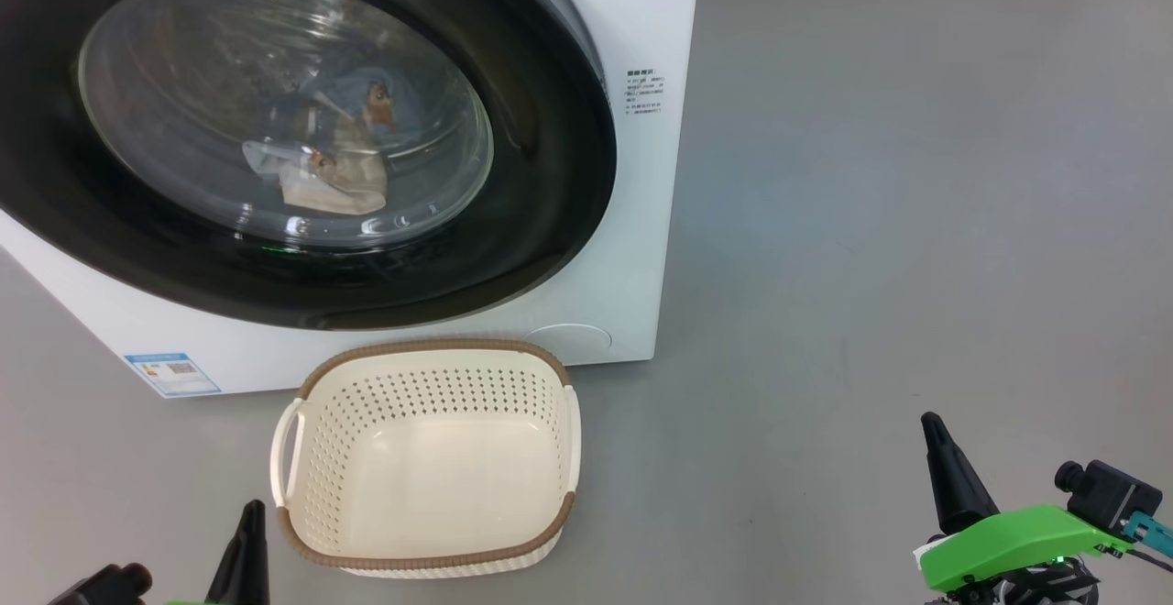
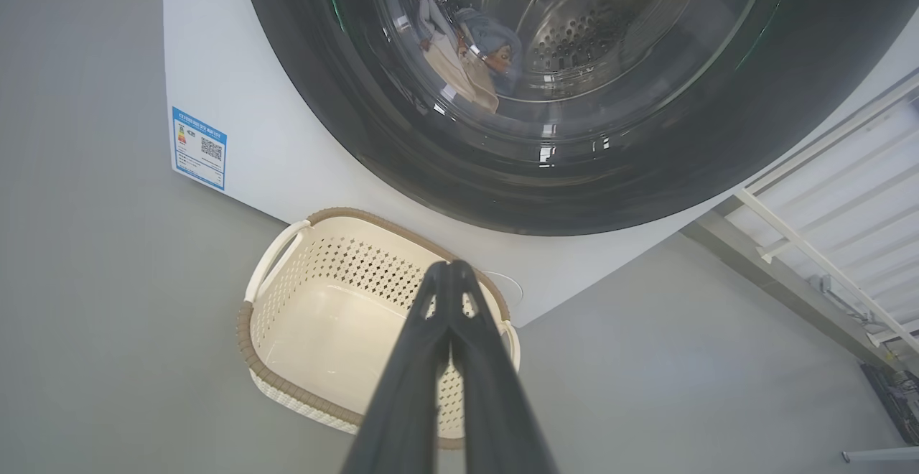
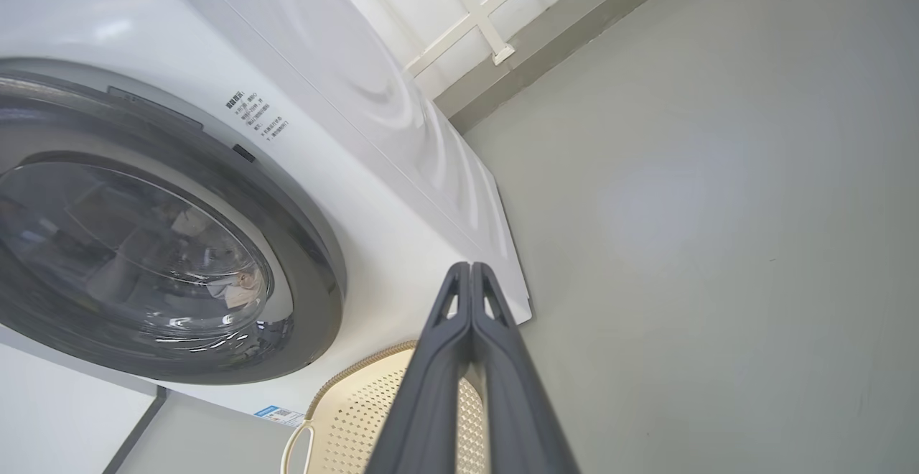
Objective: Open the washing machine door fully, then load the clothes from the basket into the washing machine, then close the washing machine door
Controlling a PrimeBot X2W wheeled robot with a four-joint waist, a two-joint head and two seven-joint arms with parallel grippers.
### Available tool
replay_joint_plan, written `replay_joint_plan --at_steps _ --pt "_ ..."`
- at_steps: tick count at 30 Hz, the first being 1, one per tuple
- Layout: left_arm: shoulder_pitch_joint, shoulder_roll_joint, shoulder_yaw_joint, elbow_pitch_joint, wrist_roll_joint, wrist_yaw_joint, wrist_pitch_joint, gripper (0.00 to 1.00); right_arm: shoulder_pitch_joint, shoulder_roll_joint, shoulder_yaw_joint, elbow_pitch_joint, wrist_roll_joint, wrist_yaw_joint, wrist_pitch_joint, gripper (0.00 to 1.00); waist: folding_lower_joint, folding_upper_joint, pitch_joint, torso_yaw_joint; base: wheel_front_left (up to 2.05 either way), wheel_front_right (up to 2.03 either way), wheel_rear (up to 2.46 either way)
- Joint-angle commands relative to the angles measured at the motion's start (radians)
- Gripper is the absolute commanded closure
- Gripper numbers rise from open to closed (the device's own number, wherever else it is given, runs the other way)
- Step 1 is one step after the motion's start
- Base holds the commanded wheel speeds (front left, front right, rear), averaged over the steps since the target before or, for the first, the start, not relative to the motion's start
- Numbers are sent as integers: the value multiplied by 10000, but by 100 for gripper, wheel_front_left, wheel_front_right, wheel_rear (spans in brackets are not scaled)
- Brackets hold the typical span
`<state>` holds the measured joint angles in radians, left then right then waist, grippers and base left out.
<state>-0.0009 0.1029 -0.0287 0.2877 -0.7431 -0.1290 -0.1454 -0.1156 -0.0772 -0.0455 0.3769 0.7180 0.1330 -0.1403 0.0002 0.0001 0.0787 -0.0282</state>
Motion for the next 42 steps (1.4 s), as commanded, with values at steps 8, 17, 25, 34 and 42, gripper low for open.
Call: replay_joint_plan --at_steps 8,17,25,34,42 --pt "-458 78 289 -245 -1107 -3 272 100 -91 -6 -62 -386 1156 -9 317 100 -1 -1 -85 32 0 0 0" --pt "-529 36 380 -254 -1934 -5 494 100 -79 22 -128 -480 1979 -11 552 100 -1 -1 -158 58 0 0 0" --pt "-599 -7 473 -263 -2763 -8 719 100 -67 50 -194 -575 2806 -12 789 100 -1 -1 -232 85 0 0 0" --pt "-679 -57 579 -274 -3690 -9 972 100 -54 82 -268 -681 3733 -14 1054 100 -1 -1 -315 115 0 0 0" --pt "-750 -103 676 -284 -4516 -11 1200 100 -42 110 -335 -775 4559 -15 1290 100 -1 -1 -389 142 0 0 0"
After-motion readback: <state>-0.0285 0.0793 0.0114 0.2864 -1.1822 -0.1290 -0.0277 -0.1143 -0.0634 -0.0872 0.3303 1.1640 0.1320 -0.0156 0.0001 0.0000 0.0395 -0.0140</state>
